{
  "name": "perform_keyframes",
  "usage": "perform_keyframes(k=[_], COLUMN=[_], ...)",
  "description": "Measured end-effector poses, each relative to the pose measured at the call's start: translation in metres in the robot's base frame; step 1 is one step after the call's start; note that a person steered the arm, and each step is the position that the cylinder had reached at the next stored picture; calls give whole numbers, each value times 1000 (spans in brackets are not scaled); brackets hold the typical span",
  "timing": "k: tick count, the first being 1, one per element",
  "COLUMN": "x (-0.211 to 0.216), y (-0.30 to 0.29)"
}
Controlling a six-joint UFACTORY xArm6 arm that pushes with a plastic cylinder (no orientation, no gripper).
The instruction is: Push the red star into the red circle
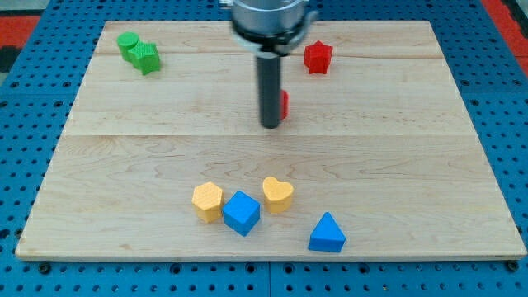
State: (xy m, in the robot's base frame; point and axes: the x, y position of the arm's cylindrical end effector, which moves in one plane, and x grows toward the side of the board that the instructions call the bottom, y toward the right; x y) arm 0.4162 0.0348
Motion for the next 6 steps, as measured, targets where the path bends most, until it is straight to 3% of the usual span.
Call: perform_keyframes(k=[1, 2, 3, 4, 5, 6], x=[-8, -32, -82, -144, -161, -141], y=[63, 178, 251, 208, 114, 37])
